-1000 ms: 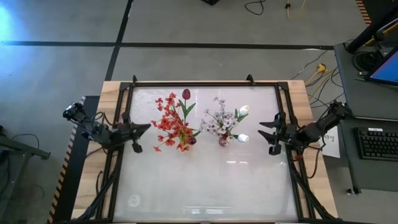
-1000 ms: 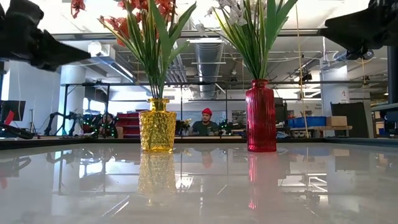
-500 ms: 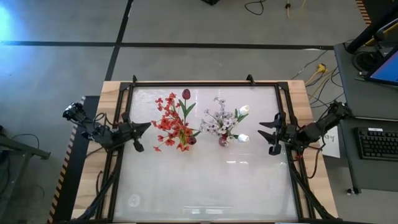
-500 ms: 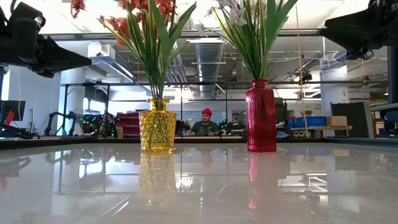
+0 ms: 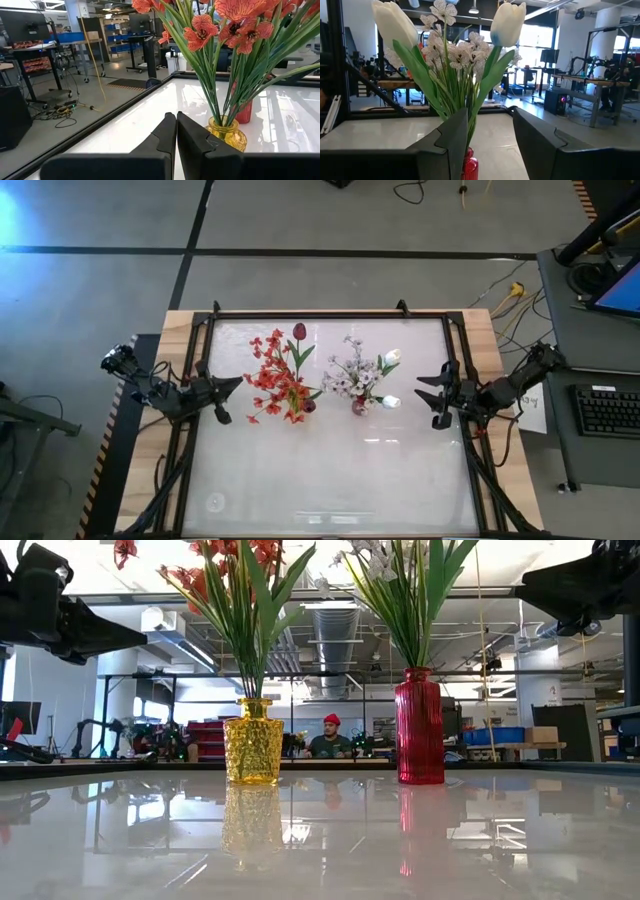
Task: Sort flowers into vase by color
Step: Return to Home Position
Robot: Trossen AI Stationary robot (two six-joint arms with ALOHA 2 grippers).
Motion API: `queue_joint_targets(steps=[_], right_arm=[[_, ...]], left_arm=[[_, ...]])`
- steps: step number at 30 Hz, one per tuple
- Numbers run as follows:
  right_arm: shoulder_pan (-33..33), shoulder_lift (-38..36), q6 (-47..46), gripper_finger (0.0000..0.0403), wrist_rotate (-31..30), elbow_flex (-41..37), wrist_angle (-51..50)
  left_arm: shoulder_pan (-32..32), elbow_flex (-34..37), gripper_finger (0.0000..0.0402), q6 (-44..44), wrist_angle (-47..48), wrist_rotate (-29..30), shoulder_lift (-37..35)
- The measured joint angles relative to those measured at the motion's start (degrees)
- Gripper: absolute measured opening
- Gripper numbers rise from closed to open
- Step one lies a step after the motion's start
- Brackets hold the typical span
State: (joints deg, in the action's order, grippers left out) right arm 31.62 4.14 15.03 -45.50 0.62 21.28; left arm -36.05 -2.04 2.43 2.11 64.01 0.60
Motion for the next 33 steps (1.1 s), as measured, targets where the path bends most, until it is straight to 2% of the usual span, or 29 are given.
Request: queue_joint_targets(steps=[33], right_arm=[[0.0,0.6,0.0,0.0144,0.0,0.0,0.0]], left_arm=[[0.0,0.0,0.0000,0.0,0.1,-0.1,0.0]])
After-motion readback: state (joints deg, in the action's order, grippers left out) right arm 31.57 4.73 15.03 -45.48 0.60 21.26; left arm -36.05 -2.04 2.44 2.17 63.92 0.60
